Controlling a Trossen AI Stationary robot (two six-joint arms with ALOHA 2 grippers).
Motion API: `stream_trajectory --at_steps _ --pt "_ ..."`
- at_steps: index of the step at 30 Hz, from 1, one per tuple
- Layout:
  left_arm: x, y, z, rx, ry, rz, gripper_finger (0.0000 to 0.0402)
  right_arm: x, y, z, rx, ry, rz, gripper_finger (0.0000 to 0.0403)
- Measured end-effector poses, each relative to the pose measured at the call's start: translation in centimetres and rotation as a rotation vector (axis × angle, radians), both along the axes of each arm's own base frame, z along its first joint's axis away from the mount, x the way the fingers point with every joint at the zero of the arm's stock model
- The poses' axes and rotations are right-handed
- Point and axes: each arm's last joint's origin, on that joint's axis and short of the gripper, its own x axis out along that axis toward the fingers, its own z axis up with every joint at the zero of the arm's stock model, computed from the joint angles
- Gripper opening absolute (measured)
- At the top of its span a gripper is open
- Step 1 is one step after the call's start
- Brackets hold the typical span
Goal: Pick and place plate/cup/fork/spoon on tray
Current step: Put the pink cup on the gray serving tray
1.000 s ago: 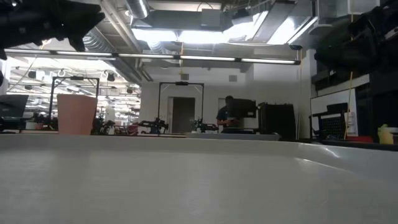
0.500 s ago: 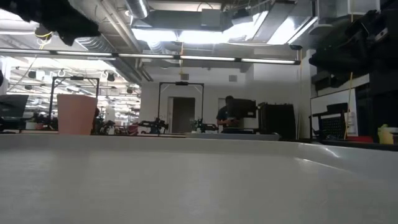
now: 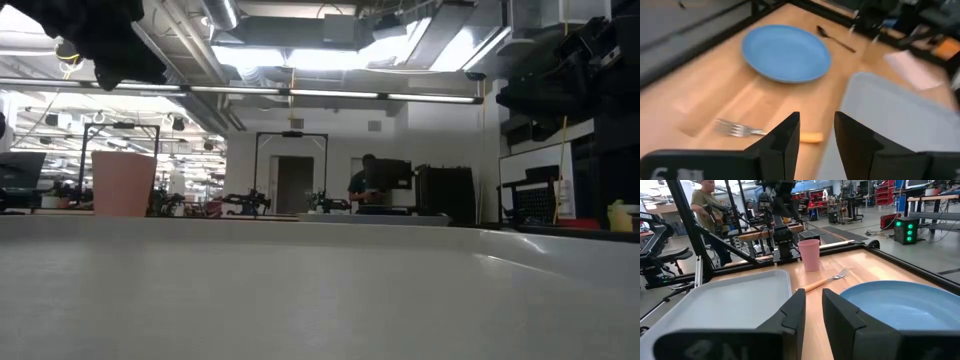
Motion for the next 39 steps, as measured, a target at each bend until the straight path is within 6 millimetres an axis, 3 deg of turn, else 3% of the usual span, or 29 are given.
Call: stream_trajectory --at_steps 11,26,29,34,39 --pt "0.9 0.1 -0.6 -0.337 -0.027 0.150 0.0115 0.0 0.0 0.0 -0.002 0.000 0.000 0.0069" --pt "4.1 0.9 -3.0 -0.452 0.190 0.308 0.0114 0.0 0.0 0.0 -0.079 0.008 0.001 0.0069" --pt "3.8 1.4 -2.0 -0.454 0.293 0.376 0.0114 0.0 0.0 0.0 -0.079 0.008 0.001 0.0069" --pt "3.1 2.3 2.1 -0.411 0.417 0.469 0.0114 0.0 0.0 0.0 -0.079 0.008 0.001 0.0069" --pt "3.4 2.5 1.9 -0.422 0.556 0.502 0.0114 0.0 0.0 0.0 -0.079 0.008 0.001 0.0069"
